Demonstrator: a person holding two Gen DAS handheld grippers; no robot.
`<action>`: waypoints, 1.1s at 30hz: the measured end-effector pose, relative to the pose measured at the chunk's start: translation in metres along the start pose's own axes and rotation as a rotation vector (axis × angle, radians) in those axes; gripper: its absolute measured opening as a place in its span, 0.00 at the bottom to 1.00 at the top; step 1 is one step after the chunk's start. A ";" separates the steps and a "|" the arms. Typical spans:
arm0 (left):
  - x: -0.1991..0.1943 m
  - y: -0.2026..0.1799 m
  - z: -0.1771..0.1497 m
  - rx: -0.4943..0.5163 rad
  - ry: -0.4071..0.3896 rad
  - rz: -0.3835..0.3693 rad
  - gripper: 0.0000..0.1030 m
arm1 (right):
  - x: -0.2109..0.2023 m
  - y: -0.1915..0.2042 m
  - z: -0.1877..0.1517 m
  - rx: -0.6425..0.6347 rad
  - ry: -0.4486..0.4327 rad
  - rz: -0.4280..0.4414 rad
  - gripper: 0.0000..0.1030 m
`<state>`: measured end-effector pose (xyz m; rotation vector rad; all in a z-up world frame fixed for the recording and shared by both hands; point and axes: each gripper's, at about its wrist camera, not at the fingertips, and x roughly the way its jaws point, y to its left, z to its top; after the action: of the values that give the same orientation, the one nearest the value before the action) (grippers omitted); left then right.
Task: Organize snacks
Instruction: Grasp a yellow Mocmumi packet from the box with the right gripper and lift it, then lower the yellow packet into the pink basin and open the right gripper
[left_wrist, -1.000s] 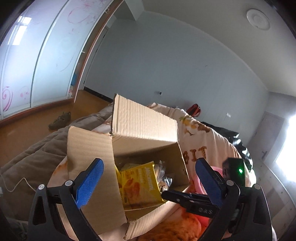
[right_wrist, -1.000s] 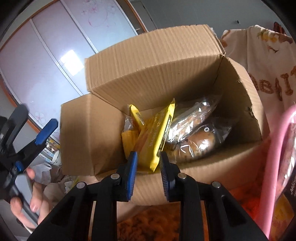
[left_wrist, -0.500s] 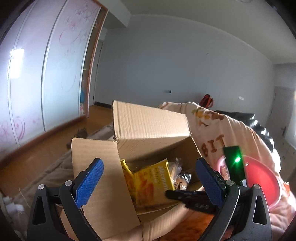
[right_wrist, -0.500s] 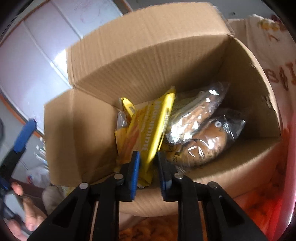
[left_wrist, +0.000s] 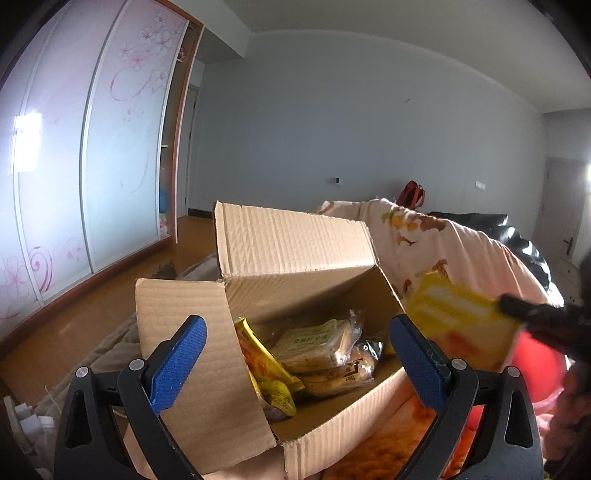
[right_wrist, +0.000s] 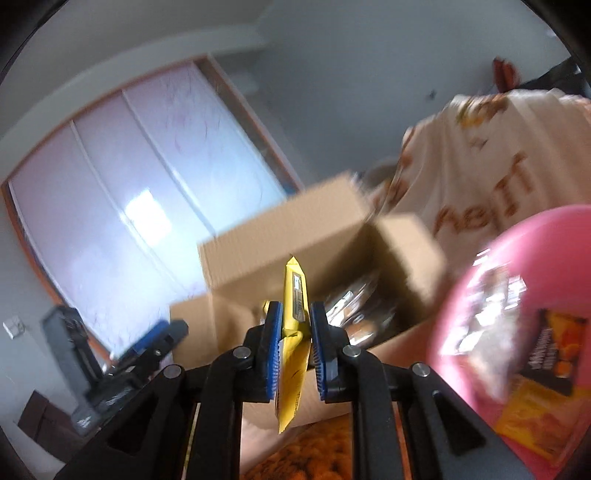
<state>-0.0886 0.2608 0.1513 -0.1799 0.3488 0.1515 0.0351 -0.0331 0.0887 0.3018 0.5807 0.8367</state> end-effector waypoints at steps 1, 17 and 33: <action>0.001 -0.001 -0.001 -0.001 0.004 -0.003 0.96 | -0.011 -0.004 -0.001 0.008 -0.032 -0.018 0.12; 0.004 -0.019 -0.006 0.046 0.029 -0.046 0.96 | -0.109 -0.066 -0.015 0.035 -0.343 -0.529 0.12; 0.016 -0.040 -0.018 0.084 0.078 -0.080 0.96 | -0.092 -0.070 -0.049 -0.067 -0.305 -0.731 0.12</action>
<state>-0.0721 0.2198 0.1352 -0.1167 0.4243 0.0509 -0.0002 -0.1469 0.0496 0.1310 0.3330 0.0983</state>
